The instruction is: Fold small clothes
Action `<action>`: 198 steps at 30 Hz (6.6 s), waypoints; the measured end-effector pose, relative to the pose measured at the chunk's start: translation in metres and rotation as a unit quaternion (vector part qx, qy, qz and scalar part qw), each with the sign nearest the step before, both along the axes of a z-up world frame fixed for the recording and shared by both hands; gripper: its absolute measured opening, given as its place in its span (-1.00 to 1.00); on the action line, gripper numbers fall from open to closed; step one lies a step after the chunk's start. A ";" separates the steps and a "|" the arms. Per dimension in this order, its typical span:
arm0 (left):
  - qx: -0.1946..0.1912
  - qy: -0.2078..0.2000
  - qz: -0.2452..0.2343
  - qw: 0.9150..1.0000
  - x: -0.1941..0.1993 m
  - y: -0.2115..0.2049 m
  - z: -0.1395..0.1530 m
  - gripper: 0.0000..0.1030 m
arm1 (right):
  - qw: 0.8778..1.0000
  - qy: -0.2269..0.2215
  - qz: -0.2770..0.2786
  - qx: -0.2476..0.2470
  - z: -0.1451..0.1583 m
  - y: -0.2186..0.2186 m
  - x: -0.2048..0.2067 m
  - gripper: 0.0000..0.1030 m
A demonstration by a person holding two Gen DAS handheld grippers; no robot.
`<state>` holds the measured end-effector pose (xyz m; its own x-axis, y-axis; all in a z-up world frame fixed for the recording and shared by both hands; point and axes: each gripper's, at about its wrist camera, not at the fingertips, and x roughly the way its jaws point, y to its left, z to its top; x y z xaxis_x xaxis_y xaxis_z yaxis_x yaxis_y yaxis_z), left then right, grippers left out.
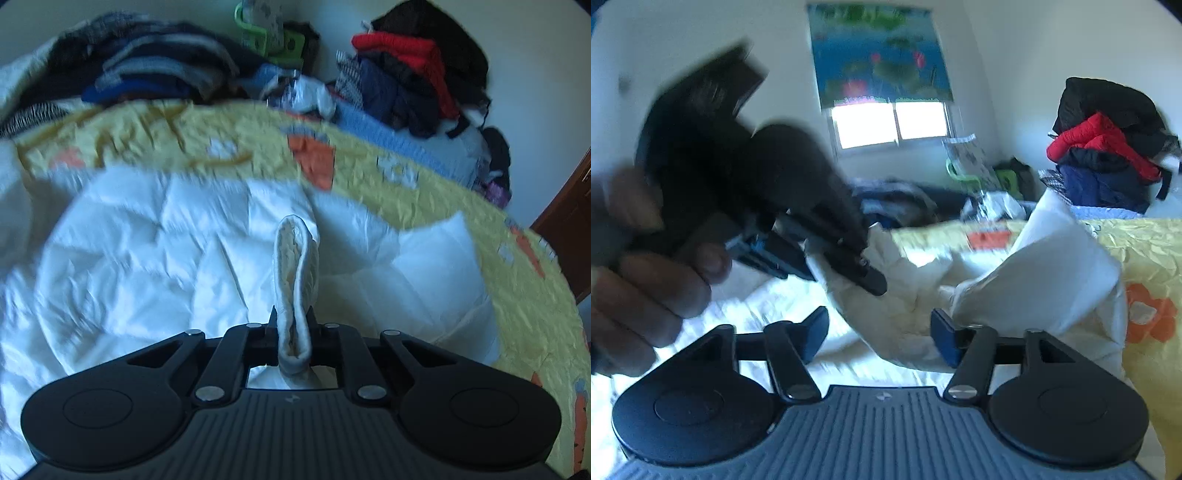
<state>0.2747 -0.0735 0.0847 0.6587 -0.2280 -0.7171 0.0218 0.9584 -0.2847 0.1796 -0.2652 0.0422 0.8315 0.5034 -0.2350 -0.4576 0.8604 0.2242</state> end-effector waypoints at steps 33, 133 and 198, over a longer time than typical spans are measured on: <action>-0.060 0.057 0.121 0.989 -0.009 0.169 -0.061 -0.80 | 0.791 0.271 -0.015 0.548 -0.106 -0.115 0.066 0.53; -0.147 -0.012 0.295 0.944 0.102 0.425 -0.112 0.18 | 0.981 0.163 -0.102 -0.028 -0.049 -0.027 0.127 0.86; 0.022 -0.254 0.054 0.965 -0.096 0.096 -0.054 0.84 | 0.955 0.237 -0.087 0.154 -0.035 -0.080 0.127 0.88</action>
